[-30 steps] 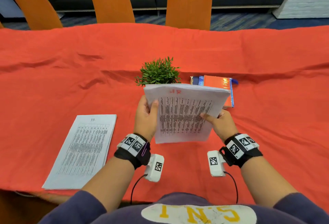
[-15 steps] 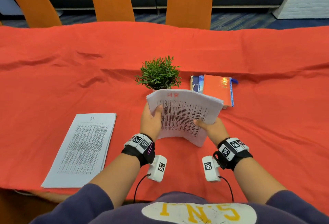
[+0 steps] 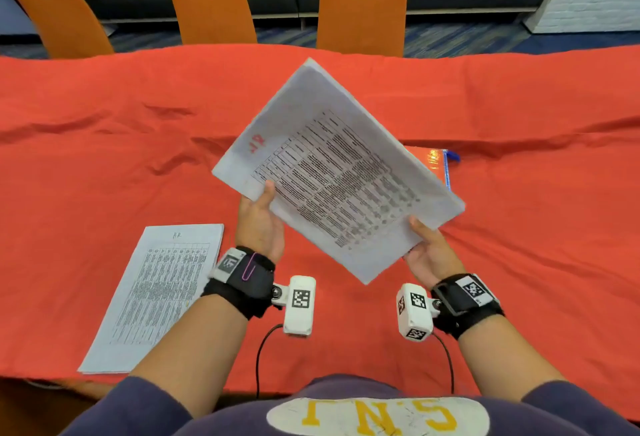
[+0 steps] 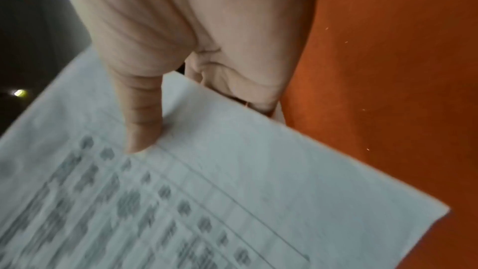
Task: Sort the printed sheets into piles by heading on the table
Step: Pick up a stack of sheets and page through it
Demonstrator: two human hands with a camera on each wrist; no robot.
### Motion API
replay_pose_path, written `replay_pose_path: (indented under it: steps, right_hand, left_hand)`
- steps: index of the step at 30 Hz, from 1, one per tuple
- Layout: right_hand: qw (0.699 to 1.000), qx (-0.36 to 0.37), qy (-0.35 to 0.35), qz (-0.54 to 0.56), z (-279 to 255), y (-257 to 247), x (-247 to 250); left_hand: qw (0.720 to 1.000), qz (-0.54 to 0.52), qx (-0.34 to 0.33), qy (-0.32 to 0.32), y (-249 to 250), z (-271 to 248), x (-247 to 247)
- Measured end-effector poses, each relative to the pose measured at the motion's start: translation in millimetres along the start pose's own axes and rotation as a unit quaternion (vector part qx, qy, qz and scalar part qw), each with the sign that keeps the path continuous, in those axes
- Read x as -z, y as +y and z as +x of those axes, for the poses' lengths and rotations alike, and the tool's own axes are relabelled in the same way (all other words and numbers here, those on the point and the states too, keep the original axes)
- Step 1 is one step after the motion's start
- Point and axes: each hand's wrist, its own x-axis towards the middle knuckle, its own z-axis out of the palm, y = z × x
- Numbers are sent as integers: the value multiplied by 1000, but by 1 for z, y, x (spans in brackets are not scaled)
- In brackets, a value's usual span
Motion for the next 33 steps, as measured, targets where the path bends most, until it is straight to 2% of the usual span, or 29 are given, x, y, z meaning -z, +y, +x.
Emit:
replay_pose_path:
  steps: [2,5,8,11,13,14,19,27,33]
  right_hand:
    - [1000,7,-5,-25,0,-4,-7]
    - [997,31,11,-71,-1,-18,-5]
    - [986,67,36,-146,-1,-31,16]
    - [968,71,44,-236,-3,-32,37]
    - [954,58,45,-292,-3,-25,46]
    - [950,55,40,-304,-4,-21,47]
    - [951,50,28,-305,-11,-9,50]
    - [940,3,67,-335,-12,24,68]
    - [943,-10,64,-325,-7,22,69]
  left_hand:
    - [999,-12,39,8,-3,-2,0]
    - [998,15,50,25,-5,0,11]
    - [992,117,35,42,-2,5,41]
    - [953,292,81,-21,-9,4,67]
    - [922,369,103,-56,-20,-1,72]
    - [916,385,95,-53,-24,-5,72]
    - [937,346,51,20,-34,-9,78]
    - [938,324,88,82,-60,-28,87]
    - [939,324,85,83,-58,-22,89]
